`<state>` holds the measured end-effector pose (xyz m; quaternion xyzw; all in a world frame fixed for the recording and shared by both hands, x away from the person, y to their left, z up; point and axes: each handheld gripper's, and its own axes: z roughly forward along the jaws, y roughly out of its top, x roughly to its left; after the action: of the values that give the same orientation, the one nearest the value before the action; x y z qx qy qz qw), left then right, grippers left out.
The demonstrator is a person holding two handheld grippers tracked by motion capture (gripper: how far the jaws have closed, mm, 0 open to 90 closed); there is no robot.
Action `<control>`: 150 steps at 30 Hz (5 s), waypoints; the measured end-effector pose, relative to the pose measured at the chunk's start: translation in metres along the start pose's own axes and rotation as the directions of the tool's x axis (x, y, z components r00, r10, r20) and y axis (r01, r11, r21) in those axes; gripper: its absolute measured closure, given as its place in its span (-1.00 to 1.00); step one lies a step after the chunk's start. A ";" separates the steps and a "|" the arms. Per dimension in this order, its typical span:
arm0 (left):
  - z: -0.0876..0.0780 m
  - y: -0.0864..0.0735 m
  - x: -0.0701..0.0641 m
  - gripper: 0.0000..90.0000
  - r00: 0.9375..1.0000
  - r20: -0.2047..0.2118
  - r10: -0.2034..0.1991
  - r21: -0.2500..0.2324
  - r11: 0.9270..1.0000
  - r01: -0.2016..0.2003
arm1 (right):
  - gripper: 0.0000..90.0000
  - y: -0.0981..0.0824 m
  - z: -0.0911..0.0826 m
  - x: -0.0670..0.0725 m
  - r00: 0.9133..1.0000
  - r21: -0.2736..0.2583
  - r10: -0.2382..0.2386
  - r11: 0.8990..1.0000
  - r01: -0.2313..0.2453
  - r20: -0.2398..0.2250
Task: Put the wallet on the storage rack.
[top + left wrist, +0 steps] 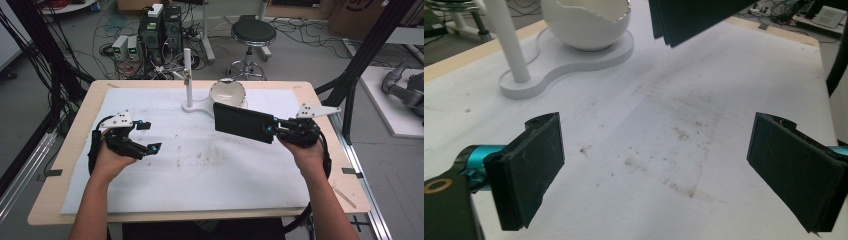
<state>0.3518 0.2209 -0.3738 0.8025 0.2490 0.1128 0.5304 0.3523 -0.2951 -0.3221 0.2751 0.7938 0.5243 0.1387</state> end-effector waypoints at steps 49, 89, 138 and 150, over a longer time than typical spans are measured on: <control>0.001 -0.007 0.005 -0.82 1.000 -0.004 -0.016 -0.015 1.000 0.016 | 0.72 0.072 0.085 -0.086 0.985 0.207 0.073 0.973 -0.105 0.155; 0.009 -0.004 -0.001 -0.82 1.000 0.015 -0.008 -0.011 1.000 0.008 | 0.73 0.118 0.103 -0.089 0.983 0.436 0.006 0.896 -0.087 0.182; 0.008 -0.005 -0.001 -0.82 0.999 -0.013 -0.034 -0.021 0.999 0.034 | -0.52 0.096 0.055 -0.080 0.930 0.161 0.058 0.979 -0.123 0.363; 0.003 -0.003 0.001 -0.82 0.999 -0.009 -0.052 -0.032 0.998 0.052 | -0.54 0.072 0.014 -0.047 0.957 0.071 0.030 0.996 -0.053 0.288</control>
<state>0.3531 0.2196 -0.3775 0.7865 0.2706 0.1070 0.5448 0.4184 -0.2903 -0.2660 0.3698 0.7794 0.4504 0.2301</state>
